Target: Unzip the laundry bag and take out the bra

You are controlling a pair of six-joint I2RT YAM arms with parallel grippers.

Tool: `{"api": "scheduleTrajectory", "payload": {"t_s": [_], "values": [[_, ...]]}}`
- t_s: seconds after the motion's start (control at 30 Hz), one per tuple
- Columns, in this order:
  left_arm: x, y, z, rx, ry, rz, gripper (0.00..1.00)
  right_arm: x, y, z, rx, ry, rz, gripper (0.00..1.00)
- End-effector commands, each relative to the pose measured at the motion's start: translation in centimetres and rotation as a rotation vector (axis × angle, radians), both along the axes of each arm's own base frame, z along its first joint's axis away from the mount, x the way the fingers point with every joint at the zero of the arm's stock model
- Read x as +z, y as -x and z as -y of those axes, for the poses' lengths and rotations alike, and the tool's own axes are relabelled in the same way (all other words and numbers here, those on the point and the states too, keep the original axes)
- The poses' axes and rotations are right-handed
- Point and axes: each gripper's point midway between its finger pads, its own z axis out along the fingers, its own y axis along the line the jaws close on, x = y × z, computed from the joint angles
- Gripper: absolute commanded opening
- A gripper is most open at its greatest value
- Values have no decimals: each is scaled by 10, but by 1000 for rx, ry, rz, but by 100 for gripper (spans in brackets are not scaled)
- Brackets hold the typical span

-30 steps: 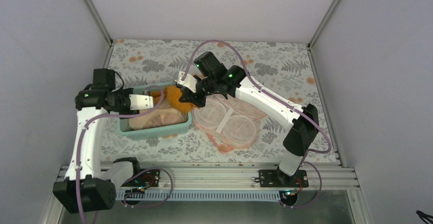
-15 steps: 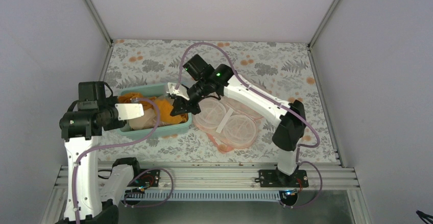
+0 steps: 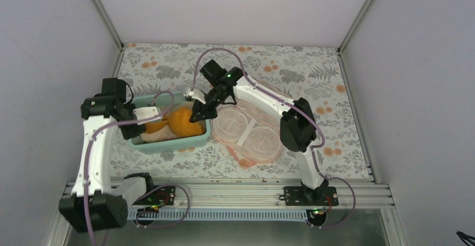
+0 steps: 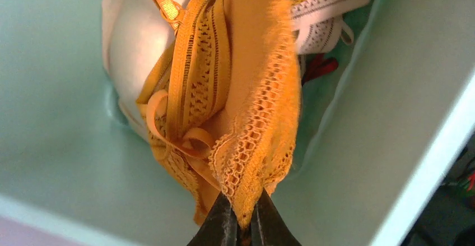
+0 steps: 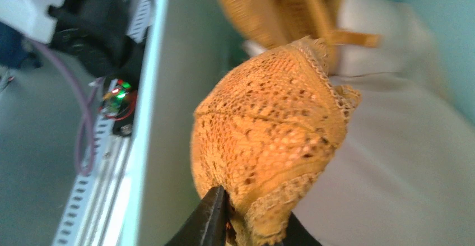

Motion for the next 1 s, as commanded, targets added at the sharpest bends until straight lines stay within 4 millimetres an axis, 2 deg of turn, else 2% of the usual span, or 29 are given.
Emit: {"api": "scheduleTrajectory", "payload": {"t_s": [0.0,0.1,0.2,0.23,0.4,0.53,0.67,0.7,0.77,0.9,0.97], "values": [[-3,-22,8,136,147,-60,2,9,-55,-5,-189,-18,57,23],[4,-43,6,194,203,-54,7,7,-75,-4,-280,-1,99,28],[9,-62,0,231,218,-33,8,15,-78,-6,-303,-27,115,36],[8,-65,-3,237,217,-29,8,16,-80,-7,-314,-33,123,41],[-1,-82,-14,277,208,-17,9,20,-104,-1,-445,1,200,50],[-6,-101,-25,320,188,16,11,36,-121,6,-550,12,255,56],[-7,-122,-36,365,174,62,16,57,-132,16,-647,5,316,57],[-8,-125,-38,370,172,70,17,61,-130,16,-651,1,324,57],[-10,-131,-41,384,166,81,20,68,-113,7,-604,-20,336,56],[-8,-143,-49,429,149,138,41,69,-61,-16,-457,-47,339,55],[-1,-149,-53,460,143,185,51,63,-45,-23,-435,-39,317,55]]}}
